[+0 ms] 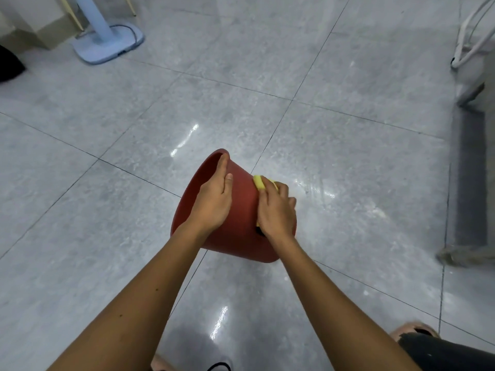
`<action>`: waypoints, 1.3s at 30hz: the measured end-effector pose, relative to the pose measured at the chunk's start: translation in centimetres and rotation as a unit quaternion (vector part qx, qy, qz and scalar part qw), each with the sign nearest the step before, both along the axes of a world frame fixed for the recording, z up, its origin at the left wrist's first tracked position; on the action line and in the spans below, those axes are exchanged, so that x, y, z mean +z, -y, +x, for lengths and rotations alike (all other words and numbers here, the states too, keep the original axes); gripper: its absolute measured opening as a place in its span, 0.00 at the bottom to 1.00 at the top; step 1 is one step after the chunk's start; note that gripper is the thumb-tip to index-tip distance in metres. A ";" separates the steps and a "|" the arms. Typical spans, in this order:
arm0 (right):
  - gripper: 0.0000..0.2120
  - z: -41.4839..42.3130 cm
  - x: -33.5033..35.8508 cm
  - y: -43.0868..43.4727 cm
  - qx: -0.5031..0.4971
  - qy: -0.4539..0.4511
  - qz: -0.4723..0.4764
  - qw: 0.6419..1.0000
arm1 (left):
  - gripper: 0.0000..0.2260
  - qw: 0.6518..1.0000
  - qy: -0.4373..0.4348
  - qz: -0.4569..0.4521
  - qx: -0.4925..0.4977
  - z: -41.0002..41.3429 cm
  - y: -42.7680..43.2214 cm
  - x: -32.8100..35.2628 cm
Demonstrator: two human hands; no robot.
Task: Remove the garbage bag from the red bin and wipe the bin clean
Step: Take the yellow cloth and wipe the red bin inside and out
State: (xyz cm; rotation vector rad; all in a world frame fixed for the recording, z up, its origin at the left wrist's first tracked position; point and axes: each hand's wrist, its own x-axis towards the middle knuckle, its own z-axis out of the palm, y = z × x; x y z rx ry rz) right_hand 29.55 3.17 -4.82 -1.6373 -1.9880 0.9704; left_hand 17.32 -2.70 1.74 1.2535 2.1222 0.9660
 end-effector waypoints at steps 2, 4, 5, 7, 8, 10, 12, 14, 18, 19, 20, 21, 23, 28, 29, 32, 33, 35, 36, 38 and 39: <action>0.20 -0.6 -0.1 1.5 0.010 -0.010 0.063 0.998 | 0.22 1.000 0.003 -0.005 -0.008 0.0 0.0 0.3; 0.20 0.7 -1.5 1.8 -0.030 0.020 0.066 0.997 | 0.22 1.000 0.003 -0.001 -0.012 0.4 0.3 0.5; 0.20 1.7 -2.4 1.5 -0.054 0.041 0.029 0.997 | 0.22 1.000 0.003 0.004 -0.012 0.6 0.6 0.4; 0.20 3.7 -3.5 0.1 -0.101 0.062 -0.103 0.988 | 0.22 1.000 0.009 0.003 -0.009 0.8 0.9 0.0; 0.20 4.3 -3.5 -0.7 -0.111 0.060 -0.161 0.979 | 0.22 1.000 0.013 -0.001 -0.005 0.9 0.9 -0.2; 0.20 4.0 -2.5 -1.5 -0.086 0.051 -0.183 0.978 | 0.22 1.000 0.008 -0.001 0.009 0.9 0.6 -0.3; 0.19 2.2 -0.7 -0.9 -0.020 0.017 -0.099 0.995 | 0.22 1.000 -0.007 0.007 0.017 0.5 0.3 -0.2; 0.19 0.0 0.8 1.1 0.037 -0.018 0.008 0.999 | 0.23 1.000 -0.013 0.003 0.007 0.2 0.3 -0.1; 0.21 -0.9 0.8 2.9 -0.005 0.013 0.078 0.997 | 0.27 0.998 0.013 -0.011 -0.058 -0.6 0.9 0.4; 0.20 -0.7 0.4 2.2 -0.019 0.032 0.057 0.998 | 0.29 0.998 0.008 0.001 -0.067 -0.8 1.6 0.5; 0.20 -0.4 0.0 1.6 -0.024 0.049 0.032 0.998 | 0.30 0.998 -0.010 0.016 -0.064 -0.9 2.6 0.4; 0.20 -0.2 -0.4 0.9 -0.020 0.065 0.009 0.998 | 0.32 0.998 -0.038 0.034 -0.044 -1.0 4.0 0.1; 0.20 0.0 -1.1 -0.2 -0.001 0.088 -0.022 0.996 | 0.31 0.994 -0.091 0.063 0.016 -1.3 7.1 -1.0; 0.18 -0.3 -1.6 -1.4 0.009 0.119 -0.045 0.992 | 0.25 0.986 -0.161 0.028 0.032 -0.7 11.0 -2.5; 0.18 -0.1 -1.6 -1.7 -0.002 0.123 -0.063 0.990 | 0.24 0.982 -0.182 0.045 0.023 -0.5 10.6 -2.2; 0.19 0.8 -1.0 -1.5 -0.007 0.111 -0.107 0.988 | 0.24 0.978 -0.189 0.090 -0.002 0.2 8.5 -0.9; 0.19 1.2 -0.8 -0.9 0.000 0.095 -0.105 0.990 | 0.24 0.979 -0.182 0.094 -0.010 0.4 7.8 -0.5; 0.19 1.9 -0.5 1.2 0.010 0.046 -0.067 0.997 | 0.23 0.983 -0.162 0.090 -0.017 0.5 6.5 0.3; 0.20 2.1 -0.2 2.7 0.018 0.017 -0.030 0.999 | 0.22 0.985 -0.151 0.084 -0.019 0.5 6.0 0.5; 0.21 2.1 0.7 5.4 0.062 -0.037 0.056 0.996 | 0.22 0.990 -0.124 0.069 -0.024 0.4 4.9 0.8; 0.21 1.7 1.1 6.3 0.089 -0.048 0.097 0.990 | 0.22 0.992 -0.108 0.062 -0.022 0.3 4.4 0.9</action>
